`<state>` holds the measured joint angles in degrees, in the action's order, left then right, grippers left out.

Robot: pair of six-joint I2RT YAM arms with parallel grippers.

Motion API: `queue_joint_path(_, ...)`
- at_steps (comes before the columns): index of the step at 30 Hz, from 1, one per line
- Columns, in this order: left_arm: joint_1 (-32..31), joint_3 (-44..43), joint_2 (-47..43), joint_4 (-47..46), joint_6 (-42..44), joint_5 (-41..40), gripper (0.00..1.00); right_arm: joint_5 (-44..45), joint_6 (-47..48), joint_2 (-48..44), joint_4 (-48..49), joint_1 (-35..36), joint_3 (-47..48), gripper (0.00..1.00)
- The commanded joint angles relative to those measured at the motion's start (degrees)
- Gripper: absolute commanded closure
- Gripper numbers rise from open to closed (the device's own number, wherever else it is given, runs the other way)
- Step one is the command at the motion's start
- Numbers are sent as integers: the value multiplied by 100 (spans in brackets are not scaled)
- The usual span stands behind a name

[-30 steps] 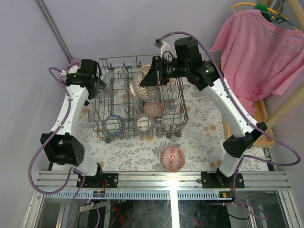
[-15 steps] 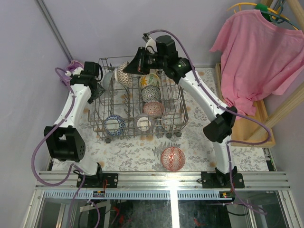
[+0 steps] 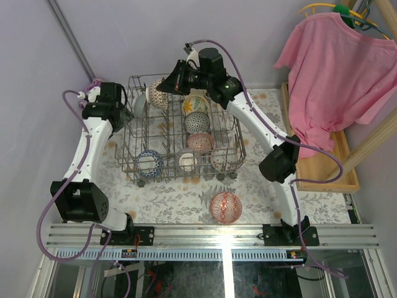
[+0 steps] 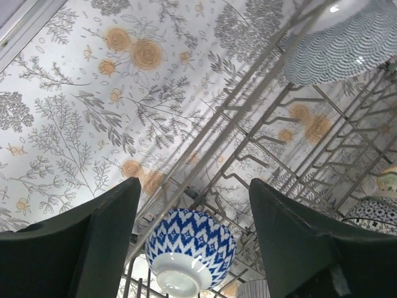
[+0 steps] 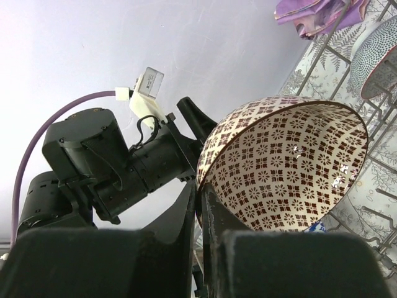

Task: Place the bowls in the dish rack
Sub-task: Place the bowl in the dish rack.

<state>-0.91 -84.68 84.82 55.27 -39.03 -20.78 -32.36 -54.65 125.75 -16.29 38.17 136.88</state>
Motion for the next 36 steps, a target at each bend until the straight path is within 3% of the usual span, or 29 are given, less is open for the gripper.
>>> queue_joint_path(1,286,298,-76,-52,197,158,32,-42,-117,-140,754,-57,286,100)
queue_joint_path(5,300,626,51,-560,341,668,39,-70,-151,-139,807,-144,250,100)
queue_joint_path(11,293,431,548,-781,636,911,46,-171,-193,-154,809,-276,241,100)
queue_joint_path(14,292,559,555,-837,701,1038,65,-196,-186,-206,844,-305,146,100)
queue_joint_path(17,288,745,484,-846,703,1125,92,-222,-182,-209,860,-339,135,100)
queue_joint_path(18,274,810,424,-856,703,1128,94,-233,-187,-201,869,-351,134,100)
queue_joint_path(30,-652,1425,-157,-1006,392,1190,93,-362,-375,-120,1100,-381,-36,100)
queue_joint_path(36,-1219,1321,-92,-1137,158,1227,92,-473,-371,-189,1148,-371,-300,100)
